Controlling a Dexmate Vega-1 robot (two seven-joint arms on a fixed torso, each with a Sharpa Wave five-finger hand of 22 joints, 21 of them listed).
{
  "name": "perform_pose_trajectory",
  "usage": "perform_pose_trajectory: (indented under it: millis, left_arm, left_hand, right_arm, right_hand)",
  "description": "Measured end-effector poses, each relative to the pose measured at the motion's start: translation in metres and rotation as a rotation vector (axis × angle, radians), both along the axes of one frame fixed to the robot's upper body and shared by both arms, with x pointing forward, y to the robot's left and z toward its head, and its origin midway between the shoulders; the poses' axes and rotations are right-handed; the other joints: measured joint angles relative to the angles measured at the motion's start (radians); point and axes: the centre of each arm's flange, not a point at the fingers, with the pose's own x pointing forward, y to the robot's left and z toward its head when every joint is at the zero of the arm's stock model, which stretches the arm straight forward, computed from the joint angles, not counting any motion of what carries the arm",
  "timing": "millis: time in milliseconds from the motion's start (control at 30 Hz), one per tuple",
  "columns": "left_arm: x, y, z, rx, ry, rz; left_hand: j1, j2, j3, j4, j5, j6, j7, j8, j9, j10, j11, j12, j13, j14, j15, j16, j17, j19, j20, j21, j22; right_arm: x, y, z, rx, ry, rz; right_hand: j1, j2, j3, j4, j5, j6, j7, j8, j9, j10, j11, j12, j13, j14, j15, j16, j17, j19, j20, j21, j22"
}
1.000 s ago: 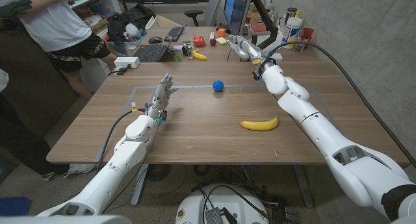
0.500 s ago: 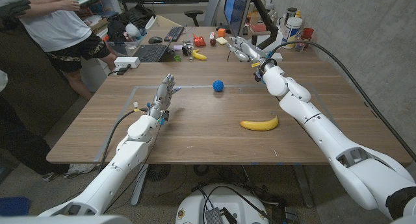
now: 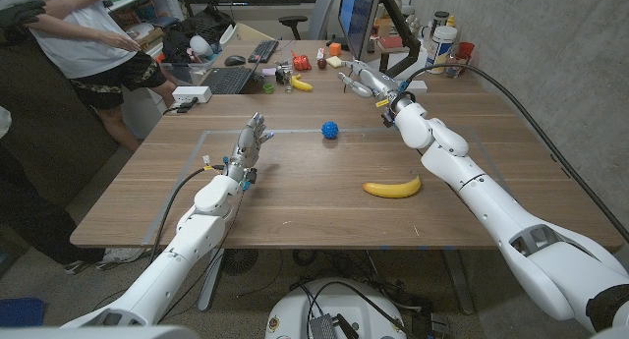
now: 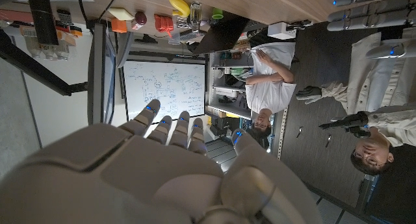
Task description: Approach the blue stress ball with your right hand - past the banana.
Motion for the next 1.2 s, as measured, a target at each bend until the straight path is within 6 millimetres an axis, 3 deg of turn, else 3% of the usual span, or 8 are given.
perform_pose_trajectory:
  millis: [1200]
  left_arm:
    - [-0.005, 0.003, -0.003, 0.000, 0.000, 0.005]
  left_hand:
    - [0.000, 0.000, 0.000, 0.000, 0.000, 0.000, 0.000, 0.000, 0.000, 0.000, 0.000, 0.000, 0.000, 0.000, 0.000, 0.000, 0.000, 0.000, 0.000, 0.000, 0.000]
  right_arm:
    - [0.010, 0.014, -0.009, -0.071, 0.022, -0.026]
  right_hand:
    - [0.005, 0.006, 0.004, -0.004, -0.004, 0.000, 0.000, 0.000, 0.000, -0.007, -0.007, 0.000, 0.000, 0.000, 0.000, 0.000, 0.001, 0.004, -0.004, -0.004, 0.000]
